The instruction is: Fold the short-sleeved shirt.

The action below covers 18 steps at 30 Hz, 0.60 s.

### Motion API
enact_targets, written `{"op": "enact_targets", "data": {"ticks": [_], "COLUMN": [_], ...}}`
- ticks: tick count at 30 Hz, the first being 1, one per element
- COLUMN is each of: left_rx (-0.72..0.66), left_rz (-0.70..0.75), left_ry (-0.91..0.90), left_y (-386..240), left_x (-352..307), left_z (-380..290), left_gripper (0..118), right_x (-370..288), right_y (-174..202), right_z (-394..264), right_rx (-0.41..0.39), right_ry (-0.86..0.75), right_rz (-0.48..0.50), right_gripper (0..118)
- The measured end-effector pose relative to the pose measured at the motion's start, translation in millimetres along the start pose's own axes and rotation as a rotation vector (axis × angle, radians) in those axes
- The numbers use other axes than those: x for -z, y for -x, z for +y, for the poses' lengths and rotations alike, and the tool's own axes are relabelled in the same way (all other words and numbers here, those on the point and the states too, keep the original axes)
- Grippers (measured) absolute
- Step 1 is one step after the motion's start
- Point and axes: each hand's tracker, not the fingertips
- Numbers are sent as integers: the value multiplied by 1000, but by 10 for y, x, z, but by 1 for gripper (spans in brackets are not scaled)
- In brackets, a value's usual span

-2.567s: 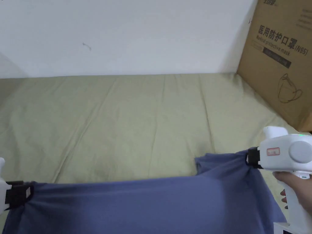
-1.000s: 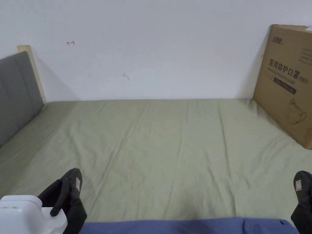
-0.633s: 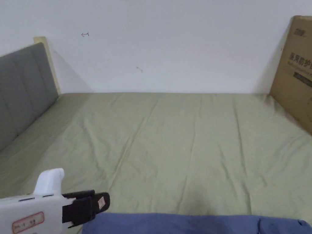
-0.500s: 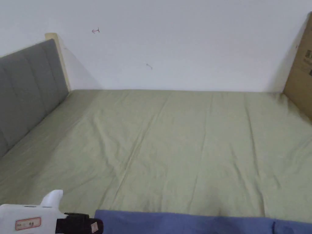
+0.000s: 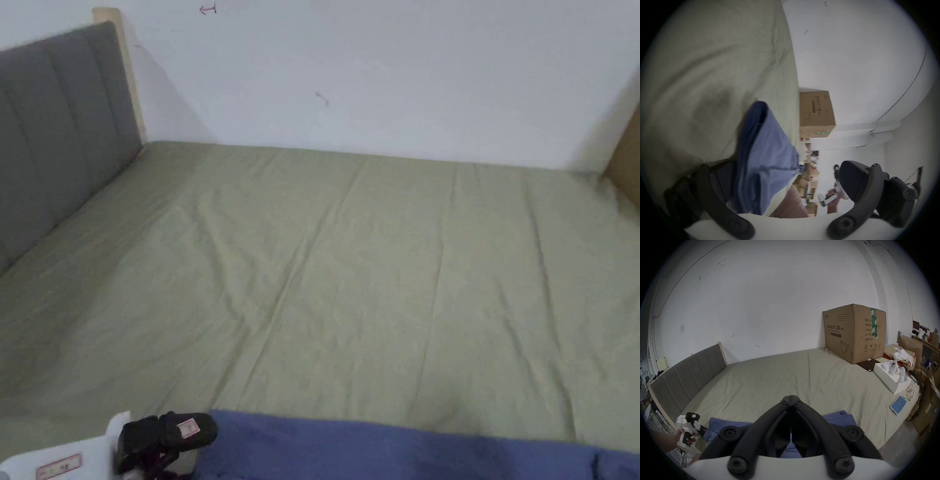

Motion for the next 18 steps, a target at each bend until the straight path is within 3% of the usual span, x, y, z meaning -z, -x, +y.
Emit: {"op": "enact_targets", "data": {"ticks": [1, 2, 3, 4, 5, 6, 8, 11, 14, 16, 18], "left_rx": [25, 78, 146, 198, 233, 266, 140, 353, 438, 594, 902], "left_rz": [20, 65, 138, 210, 335, 613, 356, 545, 666, 833, 1108], "left_ry": [32, 62, 94, 109, 124, 160, 78, 105, 60, 38, 55], "left_y": [-26, -81, -116, 152, 209, 348, 32, -268, -588, -852, -1127], "left_x": [112, 186, 259, 188, 246, 278, 399, 391, 304, 231, 294], "left_z": [24, 32, 58, 334, 403, 452, 188, 89, -68, -199, -418], "left_gripper": [115, 98, 61, 6, 4, 4, 4, 4, 4, 4, 4], "right_x": [9, 19, 32, 27, 26, 29, 23, 27, 23, 13, -3], "right_y": [26, 45, 68, 93, 109, 121, 149, 156, 152, 135, 102], "right_z": [-4, -3, 0, -8, -10, -7, -7, 4, 15, 9, -23], "right_rx": [0, -2, -8, -14, -18, -21, -28, -32, -26, -11, 6], "right_ry": [5, 10, 15, 19, 21, 23, 27, 35, 35, 36, 36], "right_rz": [4, 7, 11, 14, 16, 20, 24, 33, 44, 53, 68], "right_gripper": [0, 0, 0, 0, 0, 0, 0, 0, 0, 0, 0]}}
